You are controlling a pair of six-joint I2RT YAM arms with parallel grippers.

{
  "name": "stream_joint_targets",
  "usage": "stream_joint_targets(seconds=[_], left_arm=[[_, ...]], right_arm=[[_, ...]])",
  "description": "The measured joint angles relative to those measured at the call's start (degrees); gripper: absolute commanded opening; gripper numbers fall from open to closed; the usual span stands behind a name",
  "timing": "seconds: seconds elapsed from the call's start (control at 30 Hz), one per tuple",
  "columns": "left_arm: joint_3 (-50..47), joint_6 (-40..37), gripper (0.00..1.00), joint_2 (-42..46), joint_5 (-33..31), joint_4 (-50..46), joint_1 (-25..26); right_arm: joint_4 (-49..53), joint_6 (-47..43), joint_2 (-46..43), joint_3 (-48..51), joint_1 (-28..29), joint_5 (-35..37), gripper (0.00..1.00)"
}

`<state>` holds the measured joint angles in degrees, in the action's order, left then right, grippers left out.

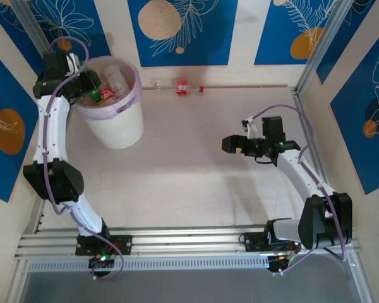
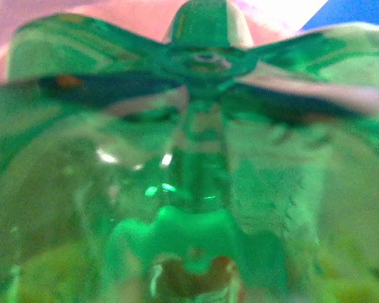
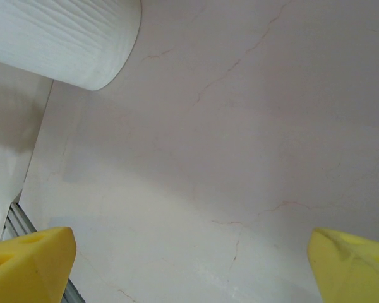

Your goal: Put the plastic bottles in the bin

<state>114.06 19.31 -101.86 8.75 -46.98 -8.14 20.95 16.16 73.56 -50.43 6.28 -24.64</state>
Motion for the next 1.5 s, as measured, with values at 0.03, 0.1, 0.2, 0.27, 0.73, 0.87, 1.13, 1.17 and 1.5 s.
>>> stream_joint_targets(seconds=[0.03,0.1,0.2,0.27,0.73,0.87,1.13,1.17,1.5], left_arm=[[0.0,-0.4,0.15,0.0,-0.7,-0.9,0.0],[0.0,-0.9,0.43,0.0,-1.7,-1.7,0.0],[-0.2,-1.8,0.73,0.0,-2.1,-1.9,0.0],[-0.2,-2.1,0.85,0.0,-1.9,-1.5,0.0],[-0.6,-3.2,0.81,2.8,-3.6,-0.2,0.0],[-0.9,-4.2,0.68,4.4,-5.8,-0.2,0.4],[-1.0,-5.8,0.50,5.0,-7.3,0.8,2.3],[-1.0,-6.0,0.50,4.9,-7.1,1.1,2.6],[-4.0,-6.8,0.50,2.4,-7.1,2.6,3.6]], right_arm=[[0.0,0.0,0.0,0.0,-0.1,0.0,0.95],[-0.1,0.0,0.0,0.1,-0.1,0.0,0.95],[-0.1,0.0,0.0,0.5,-0.1,0.0,0.94],[-0.1,0.0,0.0,0.7,-0.1,0.0,0.94],[-0.1,0.0,0.0,0.7,-0.2,0.0,0.94],[-0.1,0.0,0.0,0.7,-0.2,0.0,0.94],[-0.1,0.0,0.0,0.7,0.0,0.0,0.94],[-0.1,0.0,0.0,0.7,0.0,0.0,0.94],[-0.1,0.5,0.3,0.7,2.1,0.9,0.94]])
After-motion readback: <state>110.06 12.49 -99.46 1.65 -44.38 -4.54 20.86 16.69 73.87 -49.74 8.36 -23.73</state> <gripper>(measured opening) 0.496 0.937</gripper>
